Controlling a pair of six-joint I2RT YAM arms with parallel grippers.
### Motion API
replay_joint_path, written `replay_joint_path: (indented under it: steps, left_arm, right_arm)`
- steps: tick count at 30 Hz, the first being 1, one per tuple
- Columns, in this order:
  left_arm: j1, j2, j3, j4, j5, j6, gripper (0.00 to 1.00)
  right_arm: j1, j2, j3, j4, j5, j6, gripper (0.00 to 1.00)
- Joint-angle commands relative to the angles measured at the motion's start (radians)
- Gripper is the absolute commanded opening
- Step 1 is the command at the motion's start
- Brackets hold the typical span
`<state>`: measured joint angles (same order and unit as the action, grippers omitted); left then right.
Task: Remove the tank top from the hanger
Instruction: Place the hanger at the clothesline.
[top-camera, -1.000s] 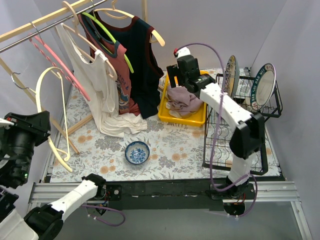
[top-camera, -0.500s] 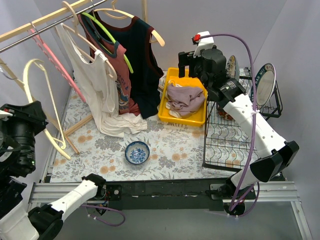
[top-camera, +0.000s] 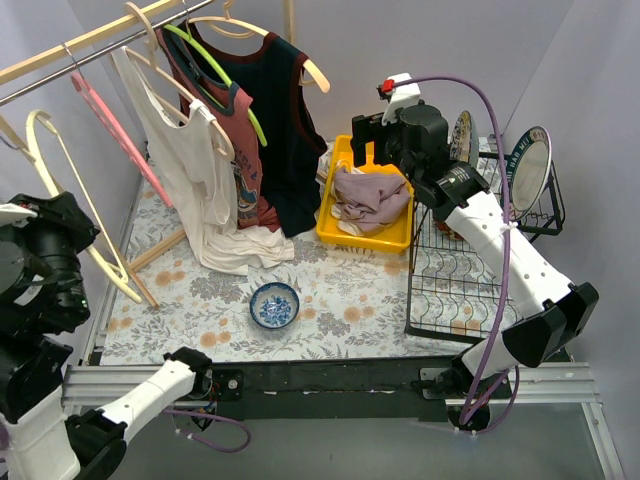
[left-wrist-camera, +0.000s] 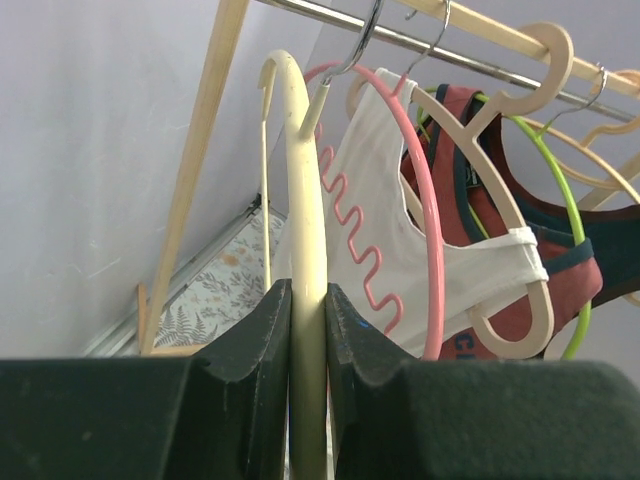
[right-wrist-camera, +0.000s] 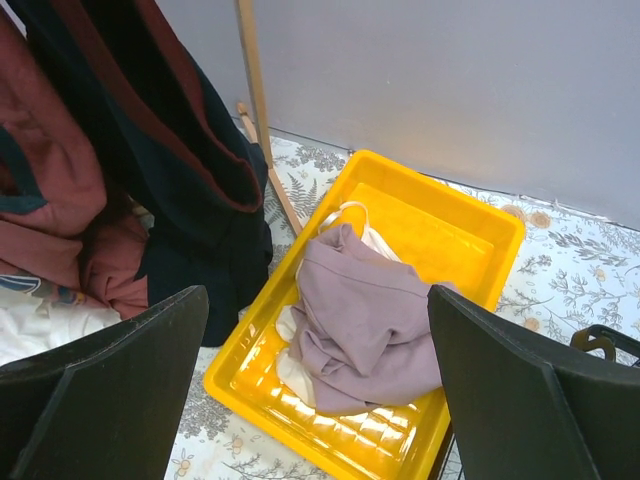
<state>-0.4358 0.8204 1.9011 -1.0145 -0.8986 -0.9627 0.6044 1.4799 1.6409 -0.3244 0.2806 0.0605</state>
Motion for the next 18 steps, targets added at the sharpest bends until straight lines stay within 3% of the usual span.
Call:
replay_joint_path:
  steps: [1,5,9,18]
  left_arm:
    - [-0.001,0.058,-0.059,0.071,0.044,0.016,0.0]
    - [-0.001,0.079,-0.155,0.082,0.038,-0.042,0.0]
    - [-0.001,0.083,-0.249,0.221,-0.008,0.053,0.0]
    - [-0.001,0.236,-0.146,0.359,-0.088,0.139,0.0]
  right_arm:
    - [0.009,-0.052,0.057,0.048,-0.026,0.001,0.99]
    - [0.014,-0.043,0.091,0.035,-0.029,-0.001,0.98]
    - [0.029,-0.056,0.085,0.034,-0.02,-0.008,0.99]
    - [0.077,-0.081,0.114,0.005,0.026,-0.048,0.99]
